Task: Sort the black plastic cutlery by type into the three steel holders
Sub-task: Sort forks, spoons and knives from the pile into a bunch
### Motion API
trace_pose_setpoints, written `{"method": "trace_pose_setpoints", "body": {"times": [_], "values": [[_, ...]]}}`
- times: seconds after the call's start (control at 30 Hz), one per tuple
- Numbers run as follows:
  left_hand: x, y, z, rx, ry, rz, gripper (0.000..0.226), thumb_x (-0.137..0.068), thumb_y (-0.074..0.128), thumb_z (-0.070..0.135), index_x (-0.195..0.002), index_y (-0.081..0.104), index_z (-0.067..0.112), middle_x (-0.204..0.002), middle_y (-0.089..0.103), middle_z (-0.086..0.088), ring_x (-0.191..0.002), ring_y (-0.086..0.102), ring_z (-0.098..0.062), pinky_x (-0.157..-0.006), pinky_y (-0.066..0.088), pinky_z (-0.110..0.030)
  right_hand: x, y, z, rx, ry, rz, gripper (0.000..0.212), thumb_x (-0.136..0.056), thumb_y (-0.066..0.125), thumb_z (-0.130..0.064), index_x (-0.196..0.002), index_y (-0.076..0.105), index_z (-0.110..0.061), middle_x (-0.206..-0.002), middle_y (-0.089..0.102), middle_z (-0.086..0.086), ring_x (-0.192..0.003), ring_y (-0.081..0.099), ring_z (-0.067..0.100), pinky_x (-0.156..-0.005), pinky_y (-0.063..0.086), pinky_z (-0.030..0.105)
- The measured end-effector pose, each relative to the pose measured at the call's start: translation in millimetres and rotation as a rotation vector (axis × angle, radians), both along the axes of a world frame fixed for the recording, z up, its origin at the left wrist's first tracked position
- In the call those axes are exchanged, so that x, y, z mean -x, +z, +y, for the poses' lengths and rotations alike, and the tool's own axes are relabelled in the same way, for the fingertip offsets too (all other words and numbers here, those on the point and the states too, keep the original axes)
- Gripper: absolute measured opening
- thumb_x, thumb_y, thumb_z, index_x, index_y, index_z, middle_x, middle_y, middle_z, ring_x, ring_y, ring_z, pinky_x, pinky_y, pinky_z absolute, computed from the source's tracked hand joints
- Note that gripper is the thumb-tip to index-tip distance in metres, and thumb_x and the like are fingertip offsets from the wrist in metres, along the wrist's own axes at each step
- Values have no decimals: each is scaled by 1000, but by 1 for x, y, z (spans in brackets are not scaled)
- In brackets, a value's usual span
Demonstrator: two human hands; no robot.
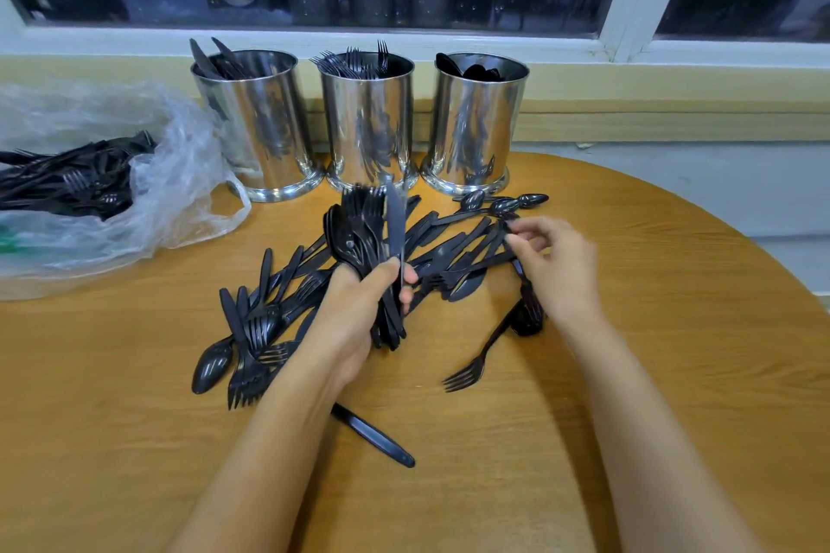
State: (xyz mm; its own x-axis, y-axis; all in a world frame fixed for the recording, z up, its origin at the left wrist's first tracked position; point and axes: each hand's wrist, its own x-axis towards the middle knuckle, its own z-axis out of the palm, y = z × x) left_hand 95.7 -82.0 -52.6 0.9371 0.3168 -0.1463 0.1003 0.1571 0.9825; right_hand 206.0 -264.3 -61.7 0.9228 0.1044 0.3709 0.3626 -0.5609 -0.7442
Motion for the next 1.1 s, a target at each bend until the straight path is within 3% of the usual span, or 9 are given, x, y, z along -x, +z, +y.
{"method": "trace_pose_setpoints", "body": {"times": [0.1, 0.2, 0.53, 0.6, 0.7, 0.87, 0.97, 1.03, 1.1], "values": [[-2, -2, 4, 19, 64, 16, 31, -103, 44, 14, -79, 63, 8, -66, 54, -4, -61, 50, -14, -67, 45, -28, -12, -11, -12, 179, -129, 47, 26, -88, 68, -9, -114, 67, -8, -108, 64, 7, -84, 53, 10, -73, 36, 9], [-1, -3, 5, 13, 63, 40, 30, -103, 45, 14, -80, 64, 9, -65, 55, -3, -61, 52, -13, -62, 46, -24, -14, -17, -12, 248, -145, 163, 36, -88, 69, -13, -123, 63, -10, -113, 65, 9, -99, 60, 19, -88, 49, 28], [-2, -3, 5, 63, 86, 46, 30, -102, 47, 14, -79, 65, 9, -67, 58, -3, -63, 55, -12, -68, 48, -26, -12, -17, -8, 305, -196, 156, 30, -95, 56, -9, -123, 62, -16, -95, 66, 2, -91, 61, 22, -81, 53, 37], [-3, -4, 6, 90, 87, 47, 29, -102, 47, 14, -80, 65, 8, -67, 58, -3, -63, 55, -13, -68, 49, -26, -10, -15, -7, 243, -210, 102, 34, -95, 56, -8, -127, 60, -17, -100, 66, 3, -92, 61, 20, -81, 54, 35], [-3, -4, 6, 153, 83, 51, 27, -102, 48, 14, -84, 66, 6, -68, 60, -4, -64, 56, -14, -70, 50, -27, -4, -7, 0, 12, -193, 16, 35, -91, 63, -7, -125, 62, -15, -91, 61, -7, -78, 56, 4, -71, 46, 12], [-4, -5, 4, 266, 85, 27, 21, -101, 50, 13, -93, 67, 3, -76, 69, -2, -68, 63, -13, -80, 53, -33, 19, 5, 21, -381, 45, 112, 27, -90, 65, -10, -115, 65, -20, -91, 63, -14, -87, 60, 1, -81, 52, 18], [-4, -3, 0, 314, 98, 14, 16, -101, 50, 15, -98, 64, 8, -85, 72, -4, -73, 65, -14, -80, 55, -33, 37, 9, 36, -463, 244, 167, 23, -90, 66, -11, -104, 67, -29, -86, 66, -11, -77, 62, 0, -67, 53, 19], [-5, -4, -3, 316, 108, 11, 16, -101, 50, 19, -101, 63, 10, -90, 72, -7, -77, 67, -15, -75, 56, -30, 47, 9, 45, -472, 351, 230, 21, -88, 68, -9, -103, 69, -25, -80, 67, -7, -69, 62, 1, -57, 49, 17], [-4, -3, -4, 301, 102, 22, 23, -101, 49, 24, -107, 65, 8, -98, 73, -12, -87, 71, -19, -81, 57, -34, 53, 6, 53, -476, 382, 265, 17, -84, 72, -10, -100, 71, -16, -78, 71, -5, -69, 67, 5, -57, 49, 16]]}}
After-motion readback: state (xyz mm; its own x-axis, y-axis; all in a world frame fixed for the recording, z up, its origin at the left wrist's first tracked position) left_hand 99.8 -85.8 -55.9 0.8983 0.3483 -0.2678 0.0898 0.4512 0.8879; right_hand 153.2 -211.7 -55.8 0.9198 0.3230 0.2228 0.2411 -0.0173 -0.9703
